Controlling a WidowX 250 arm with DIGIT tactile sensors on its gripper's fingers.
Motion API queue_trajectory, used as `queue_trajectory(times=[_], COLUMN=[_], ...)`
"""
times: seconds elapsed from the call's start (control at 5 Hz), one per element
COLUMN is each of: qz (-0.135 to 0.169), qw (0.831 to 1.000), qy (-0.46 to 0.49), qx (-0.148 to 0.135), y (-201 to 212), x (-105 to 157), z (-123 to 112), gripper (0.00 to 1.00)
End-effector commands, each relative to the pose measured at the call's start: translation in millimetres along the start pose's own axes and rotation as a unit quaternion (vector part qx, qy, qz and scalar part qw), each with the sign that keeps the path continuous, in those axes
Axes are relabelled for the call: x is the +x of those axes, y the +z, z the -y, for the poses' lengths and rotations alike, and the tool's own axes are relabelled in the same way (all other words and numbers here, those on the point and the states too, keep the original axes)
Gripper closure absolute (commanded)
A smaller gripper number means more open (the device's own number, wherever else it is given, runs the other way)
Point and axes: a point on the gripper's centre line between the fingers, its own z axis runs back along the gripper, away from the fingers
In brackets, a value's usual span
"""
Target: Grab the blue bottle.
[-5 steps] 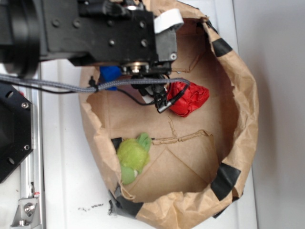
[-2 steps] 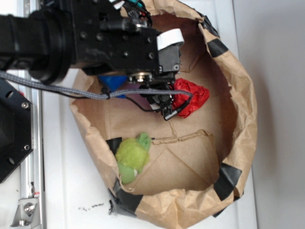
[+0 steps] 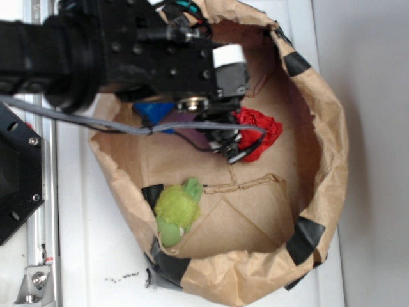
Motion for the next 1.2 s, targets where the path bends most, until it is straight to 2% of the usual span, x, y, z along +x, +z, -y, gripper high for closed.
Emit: queue_trajectory(times=[0.0,0.2,0.4,1.0], qz=[-0.015,-0.017,-0.014,-0.031], qw=[0.999,0.998,0.998,0.999], qy=[0.038,0.049,0.055,0.030], qx=[0.009,0.025,0.001,0.011], y=[22,50,61,20], x=[-1,-2,-1,1], z=[-20,-24,-29,-39], gripper=[0.00,0.00,0.00,0.00])
